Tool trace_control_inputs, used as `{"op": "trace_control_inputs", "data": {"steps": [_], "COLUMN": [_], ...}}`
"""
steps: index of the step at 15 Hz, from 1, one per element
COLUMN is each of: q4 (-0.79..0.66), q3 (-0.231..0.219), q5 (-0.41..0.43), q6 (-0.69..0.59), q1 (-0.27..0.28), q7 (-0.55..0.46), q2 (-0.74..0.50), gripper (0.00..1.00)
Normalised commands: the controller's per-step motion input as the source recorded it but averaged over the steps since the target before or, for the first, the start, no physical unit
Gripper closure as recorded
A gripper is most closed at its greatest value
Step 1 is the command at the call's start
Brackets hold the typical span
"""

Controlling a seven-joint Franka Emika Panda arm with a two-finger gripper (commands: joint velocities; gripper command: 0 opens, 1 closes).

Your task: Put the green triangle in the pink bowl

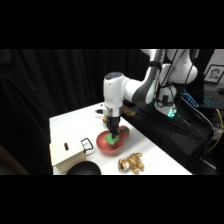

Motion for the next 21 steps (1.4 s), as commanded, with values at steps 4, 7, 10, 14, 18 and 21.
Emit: {"op": "trace_control_inputs", "data": {"steps": [4, 7, 10, 14, 18, 21], "q4": [0.19, 0.19, 0.18, 0.09, -0.07, -0.08], "q3": [-0.124, -0.120, -0.063, 0.012, 0.087, 0.105], "q5": [-0.171, -0.151, -0.076, 0.011, 0.089, 0.145], "q6": [0.11, 0.04, -0.06, -0.20, -0.29, -0.32], "q1": [0.091, 0.089, 0.053, -0.007, -0.062, -0.100], "q7": [0.09, 0.09, 0.00, -0.13, -0.24, -0.30], "q2": [0.18, 0.15, 0.09, -0.08, -0.32, -0.37], "gripper": [0.41, 0.15, 0.00, 0.00, 0.00, 0.00]}}
